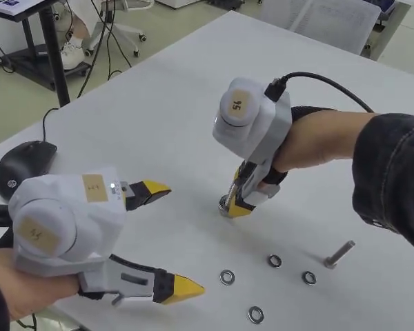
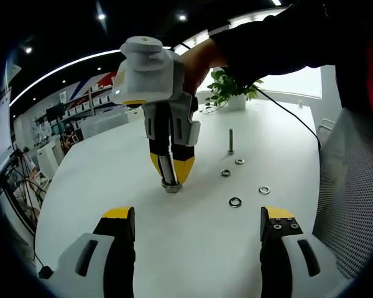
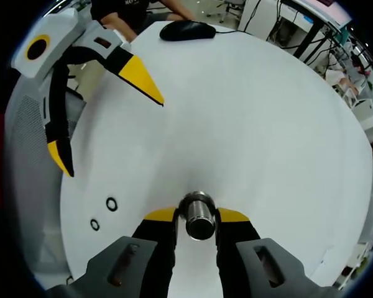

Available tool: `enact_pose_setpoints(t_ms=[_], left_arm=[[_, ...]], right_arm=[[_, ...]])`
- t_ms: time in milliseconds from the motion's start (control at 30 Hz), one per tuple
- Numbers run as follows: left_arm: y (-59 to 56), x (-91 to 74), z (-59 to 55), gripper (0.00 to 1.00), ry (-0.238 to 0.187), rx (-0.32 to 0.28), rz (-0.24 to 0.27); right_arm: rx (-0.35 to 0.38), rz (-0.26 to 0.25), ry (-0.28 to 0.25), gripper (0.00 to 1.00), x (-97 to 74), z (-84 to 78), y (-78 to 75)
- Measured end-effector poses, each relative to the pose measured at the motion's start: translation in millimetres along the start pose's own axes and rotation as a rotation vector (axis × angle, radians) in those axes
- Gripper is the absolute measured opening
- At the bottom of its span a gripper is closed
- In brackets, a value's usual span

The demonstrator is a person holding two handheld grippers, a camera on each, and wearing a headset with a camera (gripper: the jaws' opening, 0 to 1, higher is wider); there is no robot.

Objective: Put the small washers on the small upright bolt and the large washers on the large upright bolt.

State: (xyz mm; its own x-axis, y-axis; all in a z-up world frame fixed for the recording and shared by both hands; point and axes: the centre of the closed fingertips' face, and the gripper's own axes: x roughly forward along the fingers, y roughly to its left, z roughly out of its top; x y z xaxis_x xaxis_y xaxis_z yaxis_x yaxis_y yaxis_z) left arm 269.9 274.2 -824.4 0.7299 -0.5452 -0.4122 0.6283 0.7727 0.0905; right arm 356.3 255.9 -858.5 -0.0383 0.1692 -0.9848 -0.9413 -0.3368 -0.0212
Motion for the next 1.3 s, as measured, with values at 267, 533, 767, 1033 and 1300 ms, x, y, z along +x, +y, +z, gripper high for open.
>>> enact_pose_setpoints(t_ms=[267,533,767,1033,1300], left_arm=[[0.4,-0.1,-1.2,0.82,0.004,-0.002,0.000],[0.0,1.7,-0.4,0.82,0.005,0.000,-0.003],[-1.5,3.3,-0.1,0.82,0.008,0.005,-0.010],[-5.7,6.5,-3.7,0.82,0.009,0.011,-0.020],[-10.9,9.5,-3.7,0.82,0.012,0.022,-0.035]], right_arm=[[-0.008,0.007,-0.001,0.30,3.7,0.3,-1.9],[0.006,-0.003,-0.009,0.30,-0.6,-2.3,-4.7],[0.026,-0.015,-0.005,0.30,-6.3,-12.9,-4.3],[0.050,-0.027,-0.007,0.30,-9.3,-25.0,1.0],[0.069,-0.035,-0.012,0.30,-11.6,-35.2,12.2]])
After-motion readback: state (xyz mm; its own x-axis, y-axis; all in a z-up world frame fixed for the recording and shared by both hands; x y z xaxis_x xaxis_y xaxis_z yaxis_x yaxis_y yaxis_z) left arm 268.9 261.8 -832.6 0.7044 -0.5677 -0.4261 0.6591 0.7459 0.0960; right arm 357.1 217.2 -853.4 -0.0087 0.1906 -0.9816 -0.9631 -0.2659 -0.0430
